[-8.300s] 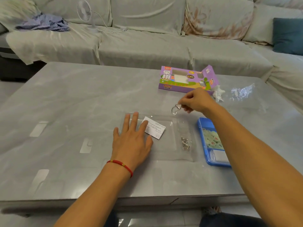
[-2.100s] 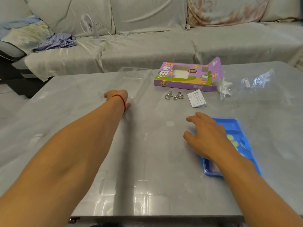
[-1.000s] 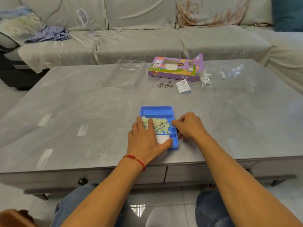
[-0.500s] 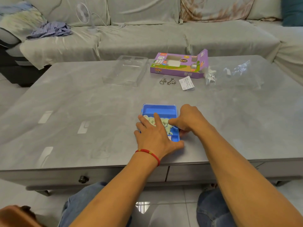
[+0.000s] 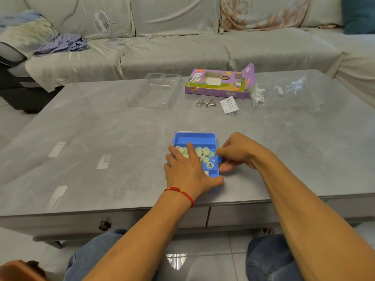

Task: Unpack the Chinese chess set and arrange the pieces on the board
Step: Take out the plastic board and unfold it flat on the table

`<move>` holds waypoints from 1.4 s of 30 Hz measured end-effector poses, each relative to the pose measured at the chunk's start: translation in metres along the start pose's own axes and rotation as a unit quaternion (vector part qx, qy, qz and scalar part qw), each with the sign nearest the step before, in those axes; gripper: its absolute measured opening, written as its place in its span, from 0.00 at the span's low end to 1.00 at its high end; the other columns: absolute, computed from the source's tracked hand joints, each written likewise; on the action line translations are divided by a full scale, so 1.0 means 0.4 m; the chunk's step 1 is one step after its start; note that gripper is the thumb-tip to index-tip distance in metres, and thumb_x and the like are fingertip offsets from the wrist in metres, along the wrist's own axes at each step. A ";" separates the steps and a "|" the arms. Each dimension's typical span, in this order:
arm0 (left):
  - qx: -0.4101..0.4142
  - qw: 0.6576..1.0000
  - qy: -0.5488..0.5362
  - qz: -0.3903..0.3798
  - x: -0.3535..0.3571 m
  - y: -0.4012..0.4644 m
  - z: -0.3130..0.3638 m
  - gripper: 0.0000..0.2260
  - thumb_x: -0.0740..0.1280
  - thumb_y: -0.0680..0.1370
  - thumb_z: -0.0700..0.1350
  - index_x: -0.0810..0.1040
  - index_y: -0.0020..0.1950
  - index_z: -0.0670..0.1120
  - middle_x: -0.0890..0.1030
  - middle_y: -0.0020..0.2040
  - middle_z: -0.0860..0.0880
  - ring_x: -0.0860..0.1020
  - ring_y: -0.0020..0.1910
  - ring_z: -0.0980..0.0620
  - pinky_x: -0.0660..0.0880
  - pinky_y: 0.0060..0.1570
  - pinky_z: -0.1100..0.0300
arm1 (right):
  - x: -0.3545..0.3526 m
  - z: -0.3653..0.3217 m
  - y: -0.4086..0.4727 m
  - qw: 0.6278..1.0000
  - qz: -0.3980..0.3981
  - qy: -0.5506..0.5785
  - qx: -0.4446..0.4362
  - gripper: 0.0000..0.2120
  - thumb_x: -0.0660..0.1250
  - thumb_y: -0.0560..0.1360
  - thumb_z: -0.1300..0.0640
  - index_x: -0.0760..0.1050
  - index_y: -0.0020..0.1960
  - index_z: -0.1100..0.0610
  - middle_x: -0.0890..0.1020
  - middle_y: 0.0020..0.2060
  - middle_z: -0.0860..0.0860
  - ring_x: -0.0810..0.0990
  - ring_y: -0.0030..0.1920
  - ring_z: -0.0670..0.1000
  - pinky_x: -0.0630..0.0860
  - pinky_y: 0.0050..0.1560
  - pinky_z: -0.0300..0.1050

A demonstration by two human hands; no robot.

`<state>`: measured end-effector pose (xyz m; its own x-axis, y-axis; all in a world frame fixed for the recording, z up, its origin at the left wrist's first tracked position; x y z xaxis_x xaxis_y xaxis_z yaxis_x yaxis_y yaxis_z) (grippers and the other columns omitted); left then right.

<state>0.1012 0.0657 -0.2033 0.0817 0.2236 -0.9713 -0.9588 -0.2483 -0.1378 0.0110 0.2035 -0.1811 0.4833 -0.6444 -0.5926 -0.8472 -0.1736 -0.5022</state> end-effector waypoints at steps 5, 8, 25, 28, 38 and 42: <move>-0.016 0.998 -0.052 -0.019 -0.022 -0.006 0.008 0.57 0.67 0.62 0.74 0.46 0.79 0.48 0.48 0.77 0.35 0.57 0.73 0.33 0.63 0.68 0.42 | -0.004 0.038 -0.028 0.993 -0.038 0.109 -0.024 0.06 0.65 0.79 0.65 0.80 0.49 0.67 0.86 0.37 0.61 0.85 0.34 0.54 0.82 0.35 0.41; -0.038 0.986 -0.155 -0.046 -0.058 -0.009 0.007 0.57 0.65 0.56 0.74 0.50 0.79 0.51 0.52 0.77 0.40 0.57 0.74 0.36 0.63 0.70 0.40 | 0.008 0.047 -0.028 0.995 0.005 0.083 -0.049 0.07 0.65 0.77 0.66 0.80 0.45 0.67 0.85 0.33 0.60 0.84 0.31 0.56 0.81 0.36 0.44; -0.198 0.762 -0.606 0.112 -0.151 -0.038 -0.300 0.11 0.64 0.80 0.46 0.74 0.61 0.46 0.83 0.51 0.45 0.85 0.41 0.44 0.83 0.39 0.51 | 0.015 -0.001 -0.091 0.929 0.221 -0.108 -0.278 0.13 0.61 0.81 0.45 0.81 0.52 0.50 0.81 0.47 0.46 0.78 0.44 0.45 0.75 0.46 0.43; -0.202 0.775 -0.593 0.080 -0.128 -0.039 -0.327 0.15 0.68 0.77 0.39 0.72 0.63 0.45 0.82 0.51 0.42 0.85 0.38 0.43 0.83 0.40 0.49 | 0.039 -0.021 -0.129 0.935 0.114 -0.086 -0.324 0.18 0.58 0.79 0.36 0.79 0.56 0.46 0.80 0.50 0.43 0.77 0.49 0.44 0.75 0.49 0.42; -0.231 0.791 -0.551 0.136 -0.136 0.000 -0.478 0.18 0.69 0.74 0.33 0.75 0.63 0.44 0.80 0.45 0.41 0.78 0.31 0.46 0.77 0.36 0.55 | 0.043 -0.033 -0.064 0.936 0.083 0.225 -0.256 0.07 0.69 0.78 0.53 0.82 0.52 0.55 0.85 0.43 0.53 0.83 0.43 0.52 0.82 0.40 0.50; -0.270 0.842 -0.420 0.201 -0.156 -0.008 -0.622 0.23 0.68 0.70 0.42 0.77 0.65 0.47 0.83 0.55 0.43 0.81 0.51 0.41 0.78 0.57 0.47 | 0.058 -0.038 -0.059 0.933 0.064 0.299 -0.189 0.10 0.67 0.79 0.51 0.83 0.53 0.56 0.84 0.45 0.53 0.83 0.44 0.52 0.80 0.40 0.44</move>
<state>0.1669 -0.1819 -0.1907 -0.6595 0.5512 -0.5111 -0.5804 -0.8055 -0.1196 0.0388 0.1814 -0.1734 0.2588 -0.9587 -0.1181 -0.9615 -0.2441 -0.1261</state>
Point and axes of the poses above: each hand's wrist, its own y-axis towards the middle knuckle, its own x-axis out of the palm, z = x × y, the point moved 3 cm from there along y, towards the middle knuckle
